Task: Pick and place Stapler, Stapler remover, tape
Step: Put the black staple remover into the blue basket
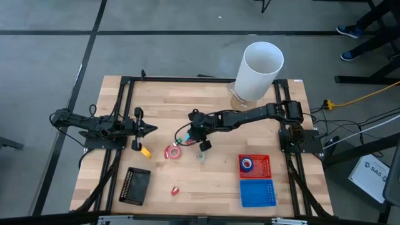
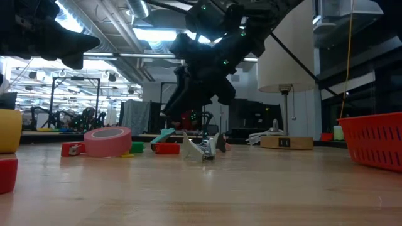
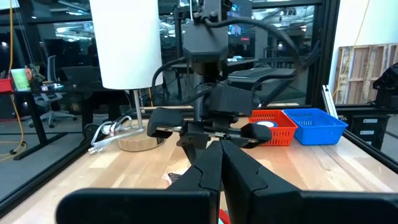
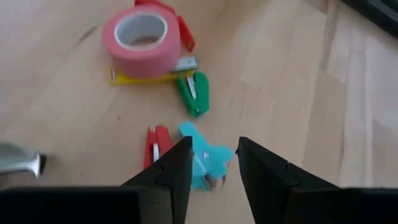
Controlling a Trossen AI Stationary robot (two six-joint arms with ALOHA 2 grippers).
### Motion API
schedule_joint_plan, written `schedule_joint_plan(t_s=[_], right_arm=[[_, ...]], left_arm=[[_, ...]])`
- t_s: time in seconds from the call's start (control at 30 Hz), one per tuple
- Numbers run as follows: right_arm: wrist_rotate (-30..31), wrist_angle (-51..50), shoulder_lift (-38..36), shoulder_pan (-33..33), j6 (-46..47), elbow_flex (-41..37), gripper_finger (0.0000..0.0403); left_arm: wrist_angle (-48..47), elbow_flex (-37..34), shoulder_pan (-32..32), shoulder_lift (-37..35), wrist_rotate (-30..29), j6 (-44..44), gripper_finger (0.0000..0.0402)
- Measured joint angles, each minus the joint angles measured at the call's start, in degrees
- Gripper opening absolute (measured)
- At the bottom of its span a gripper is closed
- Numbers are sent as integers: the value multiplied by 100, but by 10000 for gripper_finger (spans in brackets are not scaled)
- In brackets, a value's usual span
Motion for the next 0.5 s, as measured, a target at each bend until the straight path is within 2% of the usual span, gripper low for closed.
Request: schedule_joint_plan(t_s=[0.27,0.5], right_arm=[[0,-635,2,18,22,-2,131],[11,-619,2,172,24,-3,131]], left_arm=[[0,-2,0,-1,0,0,4],[0,0,0,0,0,0,4]])
